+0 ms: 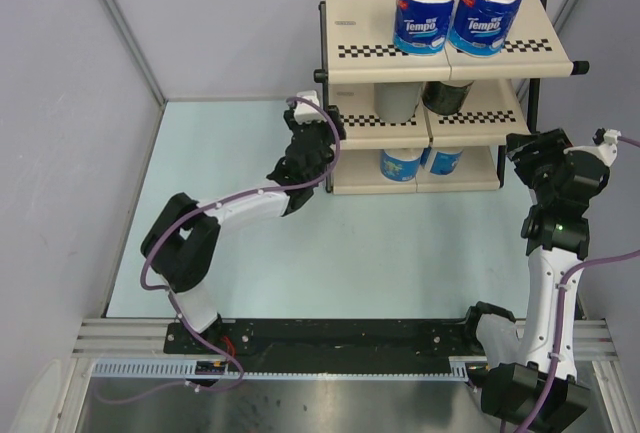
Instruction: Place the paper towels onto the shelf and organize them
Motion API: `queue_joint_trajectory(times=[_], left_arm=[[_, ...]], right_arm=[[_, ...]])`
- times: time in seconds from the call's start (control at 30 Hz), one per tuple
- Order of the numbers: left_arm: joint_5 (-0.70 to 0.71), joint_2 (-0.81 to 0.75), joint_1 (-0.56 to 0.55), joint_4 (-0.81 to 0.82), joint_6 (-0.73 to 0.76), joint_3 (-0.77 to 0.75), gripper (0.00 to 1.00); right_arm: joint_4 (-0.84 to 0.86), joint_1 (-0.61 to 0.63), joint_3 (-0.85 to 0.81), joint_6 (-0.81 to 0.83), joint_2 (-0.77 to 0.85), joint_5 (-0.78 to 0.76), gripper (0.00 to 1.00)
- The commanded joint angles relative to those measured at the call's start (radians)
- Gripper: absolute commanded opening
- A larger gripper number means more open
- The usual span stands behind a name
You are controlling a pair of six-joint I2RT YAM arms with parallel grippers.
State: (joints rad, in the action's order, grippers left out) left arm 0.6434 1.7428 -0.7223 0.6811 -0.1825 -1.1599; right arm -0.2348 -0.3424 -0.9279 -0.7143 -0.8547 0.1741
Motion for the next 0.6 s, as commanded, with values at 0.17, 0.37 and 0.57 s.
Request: queue_joint_trajectory(times=[0.17,0.37,0.57], left_arm=[[0.094,-0.055,0.063,-0.054,-0.041,0.005,0.23],[0.137,-0.106,0.115,-0.129,-0.107,0.043,0.00],[0.151,-0.160,0.172,-0.167,-0.140,0.097,0.00]], right_arm=[[0.015,-0.004,-0.046,-0.007,-0.006,0.018,0.62],[0.014,-0.004,-0.045,0.004,-0.012,0.033,0.62],[0.006,-0.003,-0.045,0.039,-0.035,0.113,0.63]])
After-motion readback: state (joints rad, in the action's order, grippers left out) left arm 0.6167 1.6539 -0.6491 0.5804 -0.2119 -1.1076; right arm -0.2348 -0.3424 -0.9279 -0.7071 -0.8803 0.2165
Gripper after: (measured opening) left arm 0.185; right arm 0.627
